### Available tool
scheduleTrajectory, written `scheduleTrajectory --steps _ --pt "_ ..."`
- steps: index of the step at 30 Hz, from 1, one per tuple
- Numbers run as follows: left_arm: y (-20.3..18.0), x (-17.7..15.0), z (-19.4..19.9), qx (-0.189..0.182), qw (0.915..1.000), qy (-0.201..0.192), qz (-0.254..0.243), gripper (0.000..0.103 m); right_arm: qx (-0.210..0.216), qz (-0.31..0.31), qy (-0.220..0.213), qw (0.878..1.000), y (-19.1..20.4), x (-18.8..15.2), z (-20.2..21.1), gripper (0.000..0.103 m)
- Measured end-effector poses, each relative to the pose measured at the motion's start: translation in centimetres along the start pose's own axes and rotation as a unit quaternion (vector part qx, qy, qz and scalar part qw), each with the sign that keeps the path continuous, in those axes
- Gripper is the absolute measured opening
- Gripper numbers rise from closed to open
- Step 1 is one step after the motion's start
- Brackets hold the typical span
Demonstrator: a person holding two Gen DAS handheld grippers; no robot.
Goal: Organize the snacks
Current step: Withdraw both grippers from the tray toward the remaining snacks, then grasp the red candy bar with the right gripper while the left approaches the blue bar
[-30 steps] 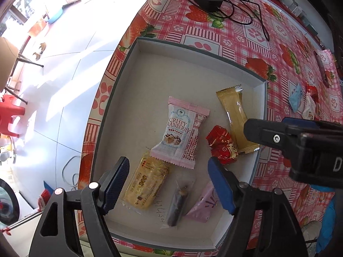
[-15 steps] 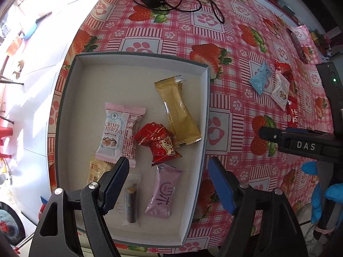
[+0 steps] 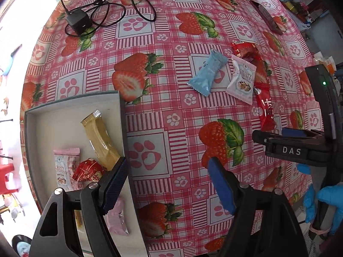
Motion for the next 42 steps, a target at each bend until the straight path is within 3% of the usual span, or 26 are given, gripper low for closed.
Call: scheduleTrajectory --steps 11,17,19,28,30,31,33,35,36,38,42 --pt "-3.6 6.9 -2.4 0.042 0.9983 -0.002 -0.040 0.079 -0.012 0.004 0.007 1.000 -3.2 3.1 -0.9 0.088" --pt "-4.9 10.2 -3.9 0.043 0.9978 -0.004 -0.050 0.079 -0.018 0.010 0.013 1.000 -4.2 5.1 -2.5 0.088" --pt "-5.4 11.0 -4.6 0.047 0.9972 -0.002 -0.058 0.079 -0.021 0.015 0.010 1.000 -3.9 5.8 -3.1 0.102" --pt "-6.4 13.5 -6.9 0.048 0.9978 0.009 -0.044 0.079 -0.030 0.042 -0.019 0.998 -3.8 9.3 -3.0 0.101" --pt "-6.3 13.6 -7.0 0.046 0.9980 0.009 -0.042 0.077 -0.029 0.045 -0.018 0.998 -3.3 9.6 -2.7 0.083" --pt "-6.0 13.7 -6.8 0.045 0.9980 0.007 -0.044 0.072 -0.032 0.046 -0.022 0.998 -3.3 9.8 -2.5 0.080" --pt "-6.1 13.6 -6.5 0.045 0.9977 0.004 -0.050 0.062 -0.035 0.053 -0.031 0.998 -3.5 10.0 -1.4 0.060" --pt "-6.4 13.3 -6.1 0.046 0.9974 0.002 -0.056 0.044 -0.041 0.064 -0.039 0.996 -3.3 10.0 -0.8 0.042" --pt "-6.6 12.8 -5.9 0.045 0.9973 0.002 -0.058 0.039 -0.041 0.068 -0.040 0.996 -3.3 10.1 -0.7 0.035" --pt "-6.3 11.5 -5.6 0.042 0.9974 0.006 -0.059 0.028 -0.032 0.069 -0.040 0.996 -3.5 10.1 -0.4 0.030" --pt "-5.8 8.0 -5.7 0.027 0.9984 0.018 -0.046 0.028 -0.011 0.073 -0.035 0.997 -4.4 8.2 -0.6 0.027"
Point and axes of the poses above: each gripper's, at about its wrist camera, not at the fingertips, and z roughly against the way its jaws point, y to its left, x to its top, the point moved 5 cm from there along -z, roughly the way its jaws point, and after that the axes turned 7 degrees about y, right-handed, at the moved point
